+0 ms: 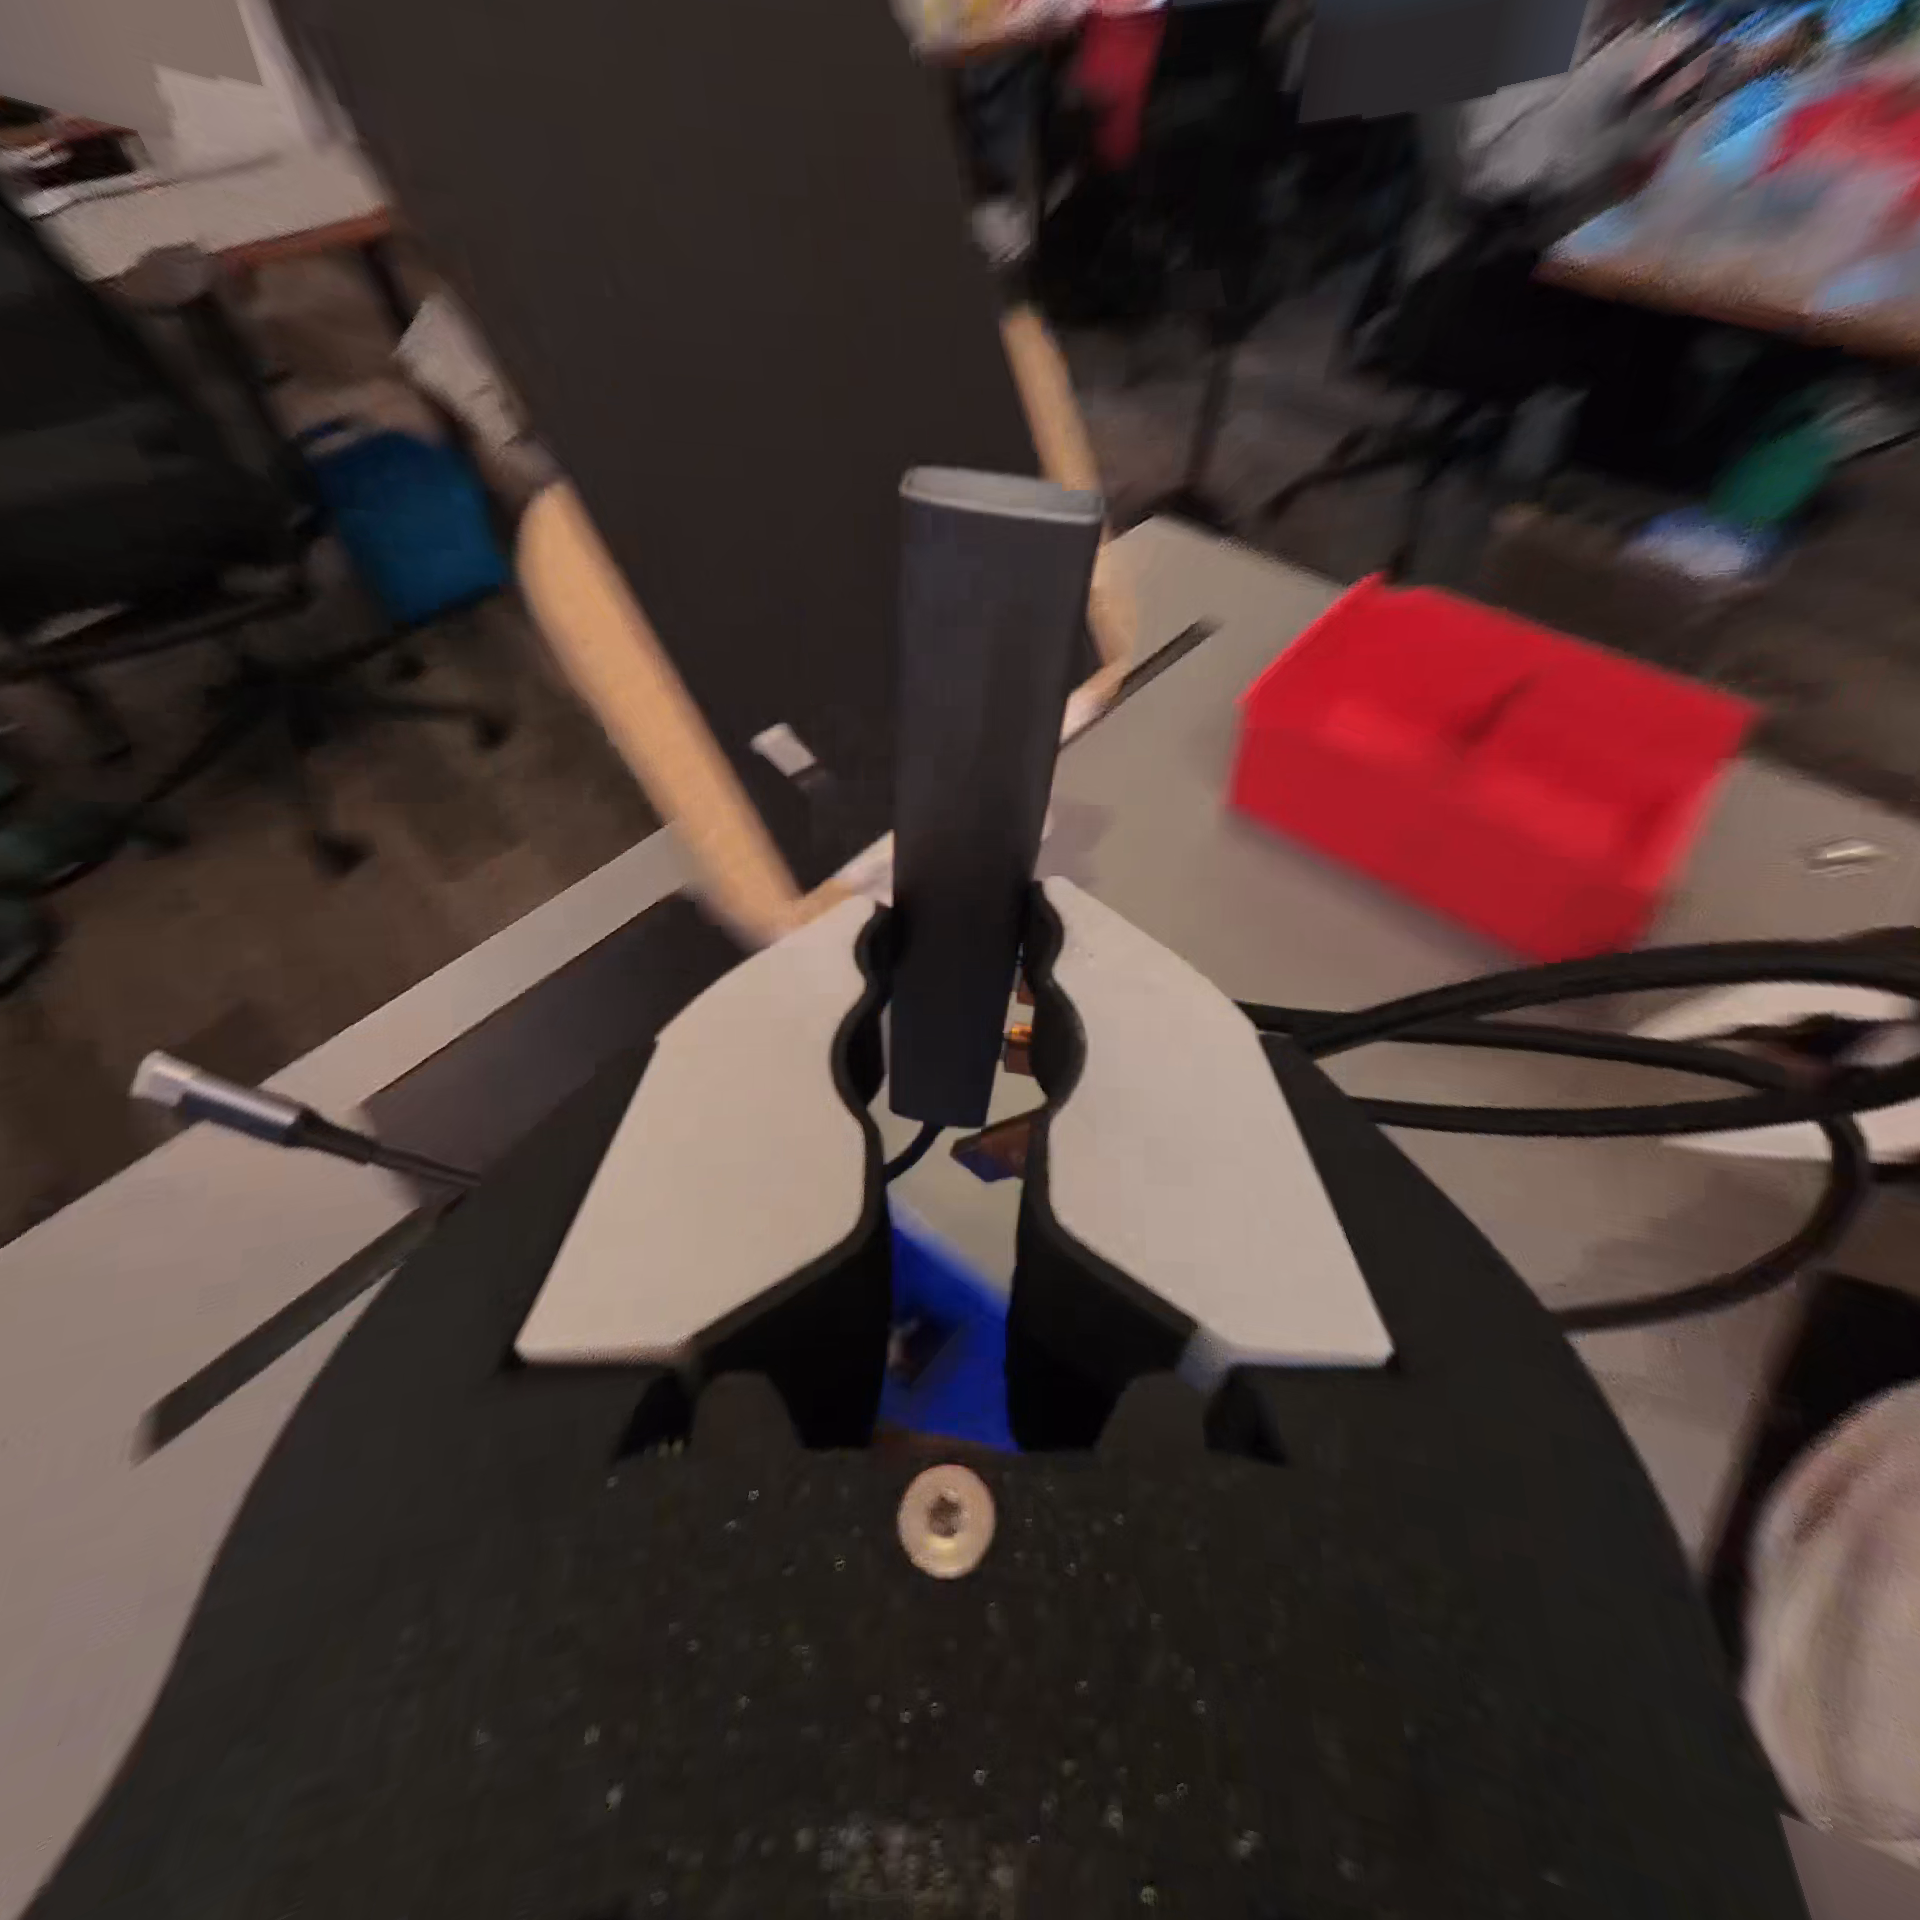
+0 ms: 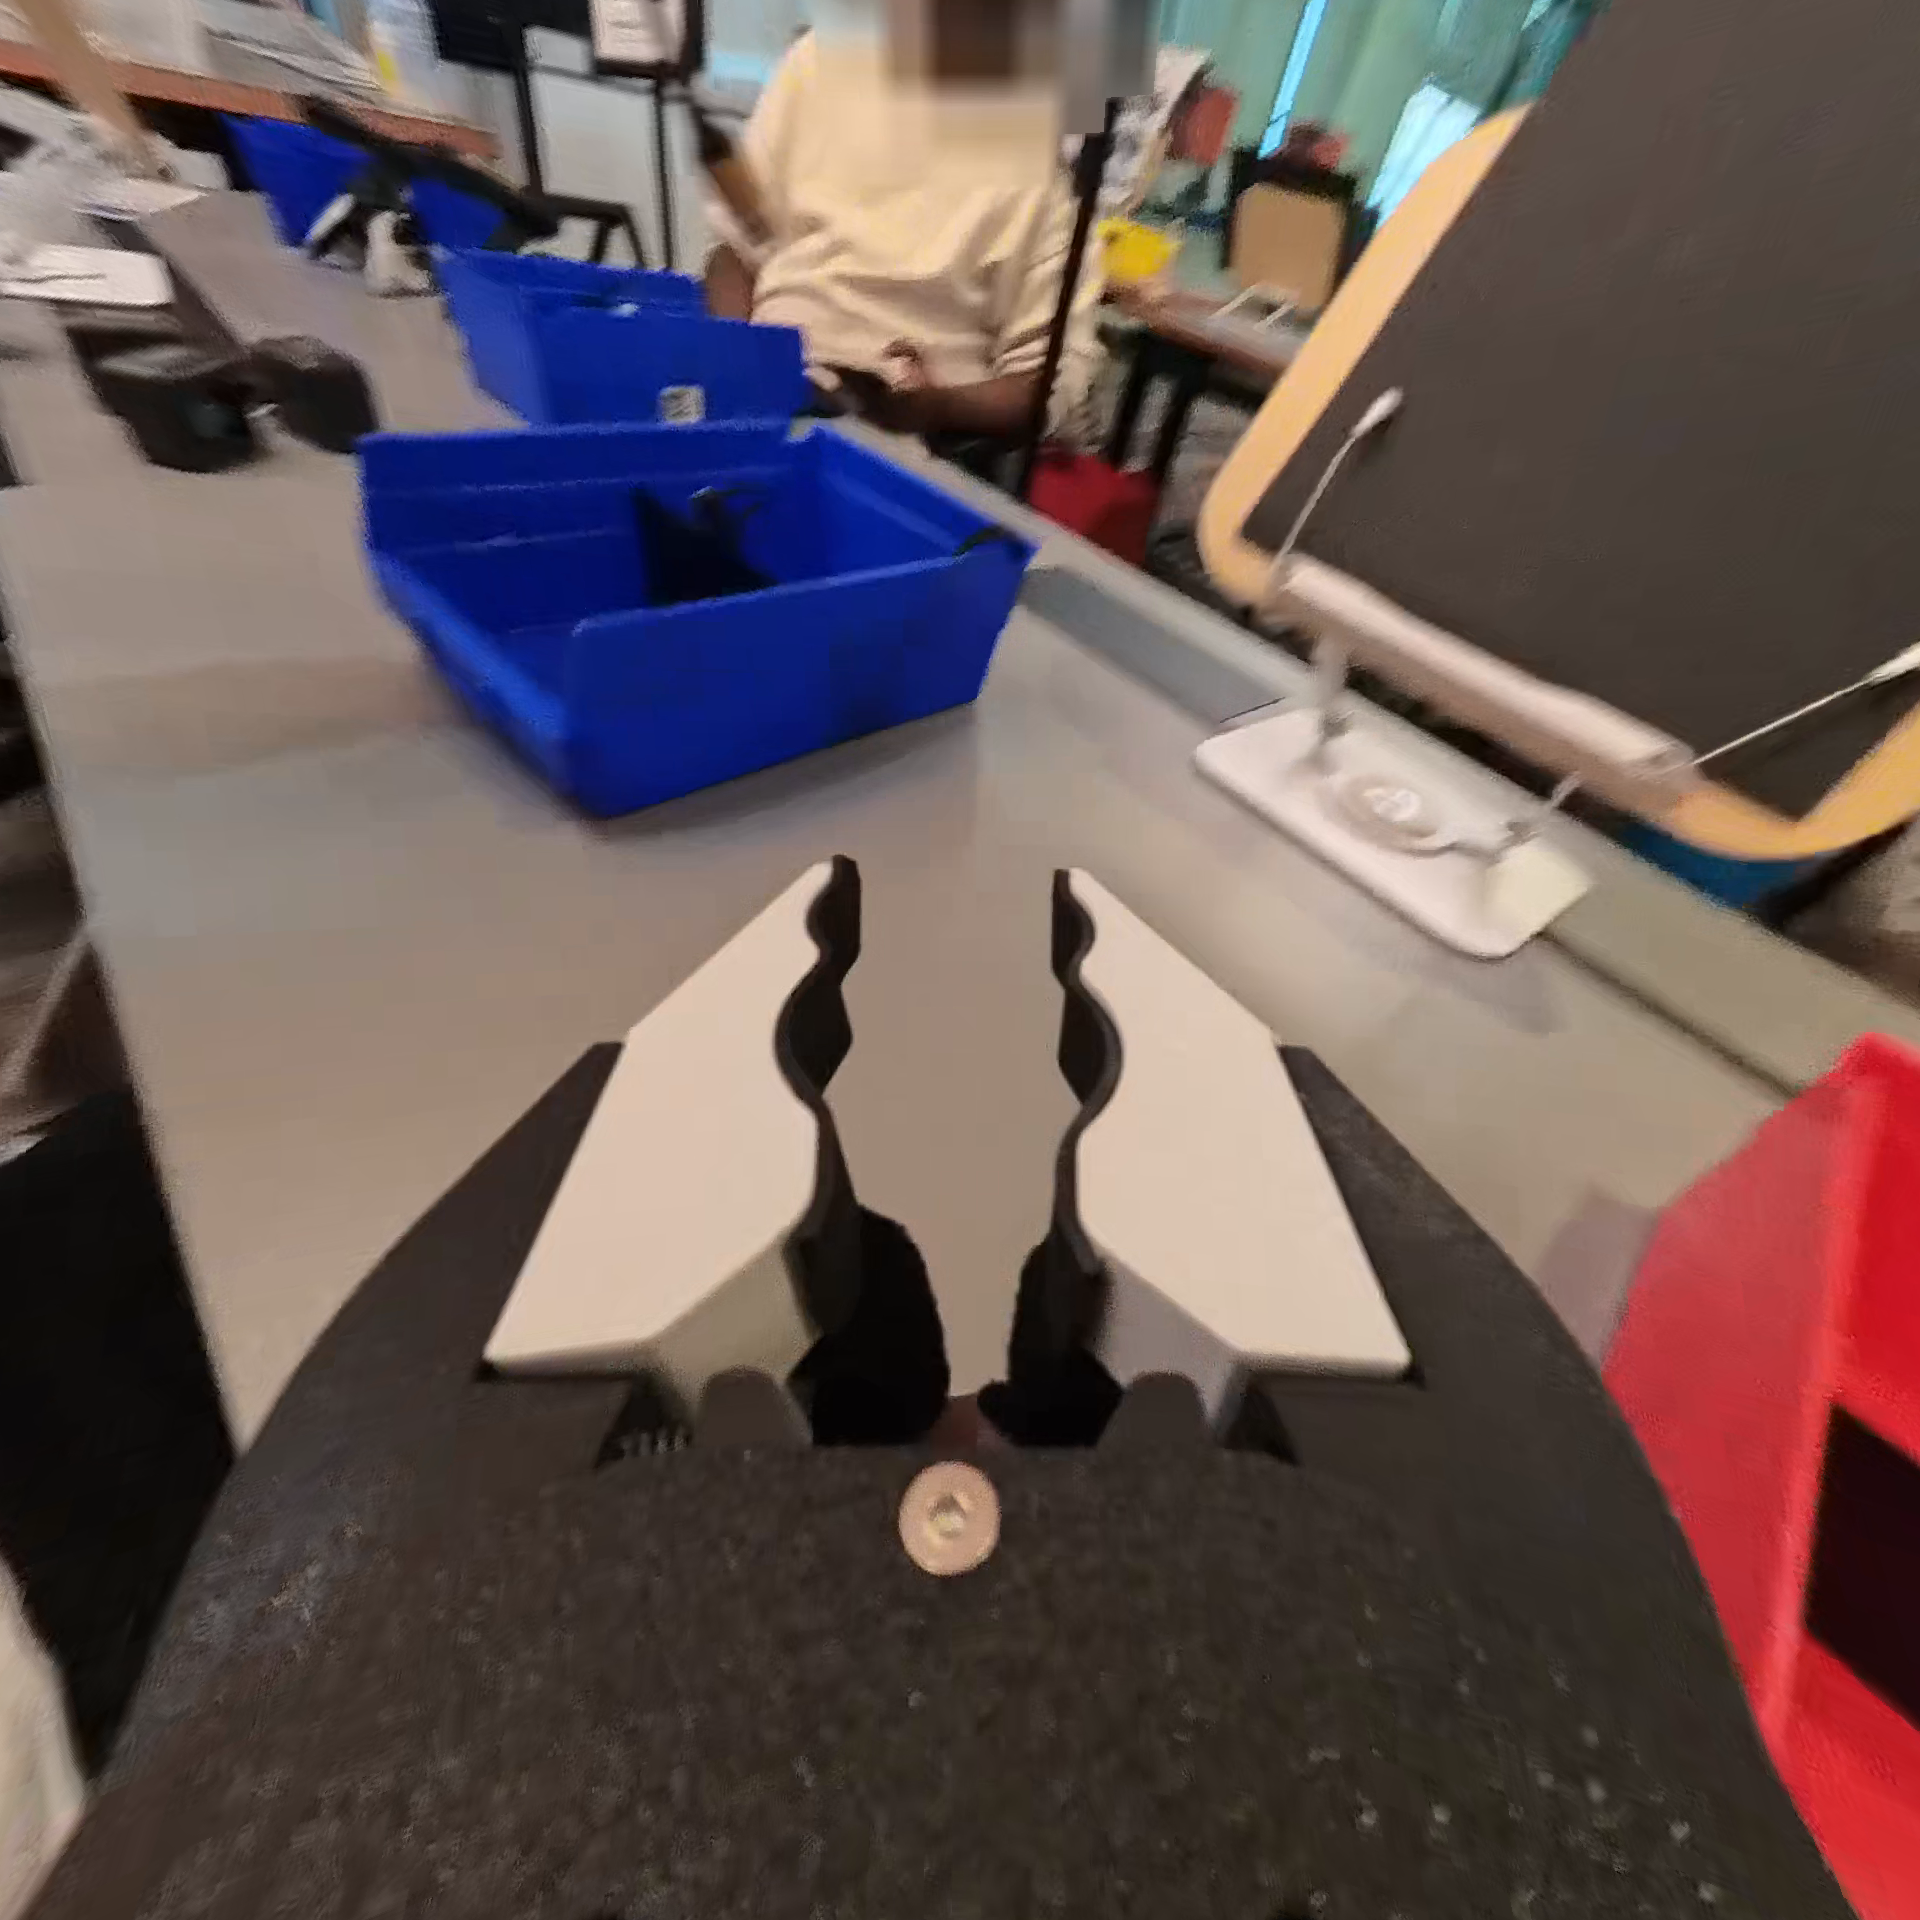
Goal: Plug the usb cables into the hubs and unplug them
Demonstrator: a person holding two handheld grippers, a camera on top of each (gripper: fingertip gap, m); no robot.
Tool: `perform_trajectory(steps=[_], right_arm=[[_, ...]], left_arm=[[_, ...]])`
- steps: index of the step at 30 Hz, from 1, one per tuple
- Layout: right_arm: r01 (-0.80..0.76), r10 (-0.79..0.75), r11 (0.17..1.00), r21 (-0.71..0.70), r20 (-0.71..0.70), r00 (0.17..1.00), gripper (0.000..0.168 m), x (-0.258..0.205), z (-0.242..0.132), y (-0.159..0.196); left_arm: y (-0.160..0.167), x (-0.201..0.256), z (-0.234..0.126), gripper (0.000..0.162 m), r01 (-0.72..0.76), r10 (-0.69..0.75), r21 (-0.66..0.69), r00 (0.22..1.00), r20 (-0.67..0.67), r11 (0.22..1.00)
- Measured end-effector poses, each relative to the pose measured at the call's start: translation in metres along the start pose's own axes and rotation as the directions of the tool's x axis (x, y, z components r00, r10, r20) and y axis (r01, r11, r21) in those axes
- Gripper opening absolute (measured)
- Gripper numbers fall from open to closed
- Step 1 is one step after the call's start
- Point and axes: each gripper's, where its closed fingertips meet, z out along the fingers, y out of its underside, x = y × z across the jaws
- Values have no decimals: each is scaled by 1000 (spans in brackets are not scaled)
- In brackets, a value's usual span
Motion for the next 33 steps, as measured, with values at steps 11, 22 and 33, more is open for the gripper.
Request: perform_trajectory(steps=[11, 22, 33], right_arm=[[48, -11, 980, 195, -185, 983, 39, 8, -8, -67], [6, 27, 989, 150, -221, 975, 3, 14, -12, -39], [-583, 456, 807, 101, 520, 722, 3, -28, -16, -31]], left_arm=[[60, 219, 91, 23, 213, -153, 193, 946, -284, 958], [95, 261, 122, 24, 309, -260, 165, 928, -267, 936], [164, 276, 90, 37, 142, -98, 50, 861, -499, 989]])
